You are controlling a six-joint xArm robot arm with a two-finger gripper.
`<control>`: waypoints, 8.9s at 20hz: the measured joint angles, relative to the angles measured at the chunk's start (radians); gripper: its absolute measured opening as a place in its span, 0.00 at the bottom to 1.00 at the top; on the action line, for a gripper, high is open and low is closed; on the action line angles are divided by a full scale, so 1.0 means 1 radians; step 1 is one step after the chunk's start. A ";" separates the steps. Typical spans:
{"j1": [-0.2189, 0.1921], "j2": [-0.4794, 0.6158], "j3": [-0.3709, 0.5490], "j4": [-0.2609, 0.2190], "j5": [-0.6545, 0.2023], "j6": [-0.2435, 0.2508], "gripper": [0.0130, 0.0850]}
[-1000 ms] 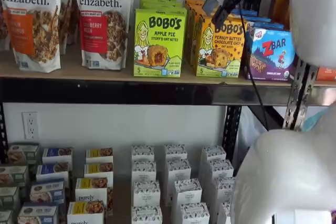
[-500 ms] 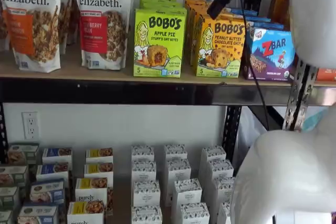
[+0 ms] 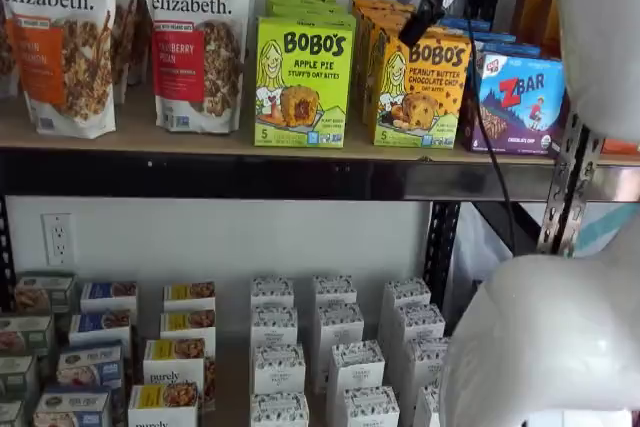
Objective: Pick up the orange box on the top shelf, the fifth box from the left
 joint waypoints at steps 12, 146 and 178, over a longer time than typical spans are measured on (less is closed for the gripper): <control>0.003 0.034 -0.017 -0.094 0.002 -0.021 1.00; 0.128 0.243 -0.335 -0.350 0.421 0.093 0.39; 0.117 -0.092 -0.084 -0.282 0.487 0.112 0.39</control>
